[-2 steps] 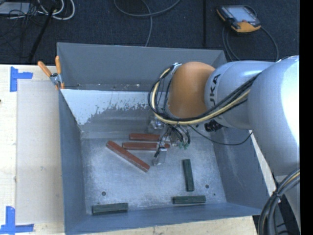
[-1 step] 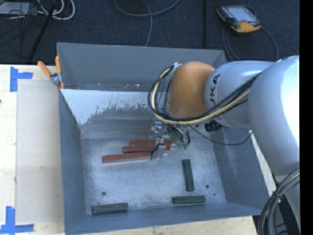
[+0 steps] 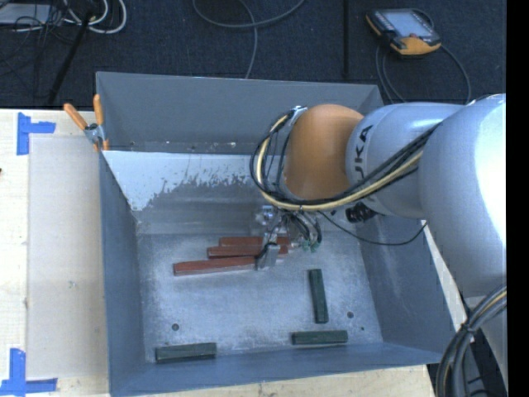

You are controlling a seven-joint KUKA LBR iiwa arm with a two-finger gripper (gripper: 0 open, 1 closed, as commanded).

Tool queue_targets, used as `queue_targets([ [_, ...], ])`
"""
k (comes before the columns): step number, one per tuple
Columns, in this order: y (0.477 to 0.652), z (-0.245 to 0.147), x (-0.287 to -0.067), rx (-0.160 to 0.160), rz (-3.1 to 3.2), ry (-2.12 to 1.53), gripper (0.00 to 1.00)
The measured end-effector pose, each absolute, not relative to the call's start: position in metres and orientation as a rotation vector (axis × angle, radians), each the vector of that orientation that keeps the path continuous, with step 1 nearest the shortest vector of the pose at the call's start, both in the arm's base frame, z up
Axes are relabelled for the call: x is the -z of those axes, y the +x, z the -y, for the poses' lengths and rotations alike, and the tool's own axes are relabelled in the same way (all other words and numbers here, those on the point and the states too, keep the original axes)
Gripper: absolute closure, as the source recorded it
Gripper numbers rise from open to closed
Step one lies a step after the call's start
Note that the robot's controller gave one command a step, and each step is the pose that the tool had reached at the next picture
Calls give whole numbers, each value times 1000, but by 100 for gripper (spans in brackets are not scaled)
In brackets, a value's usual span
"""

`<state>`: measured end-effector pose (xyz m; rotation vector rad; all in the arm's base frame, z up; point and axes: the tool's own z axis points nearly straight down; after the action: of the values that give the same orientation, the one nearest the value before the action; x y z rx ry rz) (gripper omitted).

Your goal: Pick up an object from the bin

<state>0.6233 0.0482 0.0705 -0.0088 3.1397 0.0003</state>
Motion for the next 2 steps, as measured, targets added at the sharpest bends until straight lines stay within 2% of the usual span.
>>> queue_targets([
  [1, 589, -61, -197, 0, -3141, -28, 100],
  [2, 589, -61, -197, 0, -3141, -28, 100],
])
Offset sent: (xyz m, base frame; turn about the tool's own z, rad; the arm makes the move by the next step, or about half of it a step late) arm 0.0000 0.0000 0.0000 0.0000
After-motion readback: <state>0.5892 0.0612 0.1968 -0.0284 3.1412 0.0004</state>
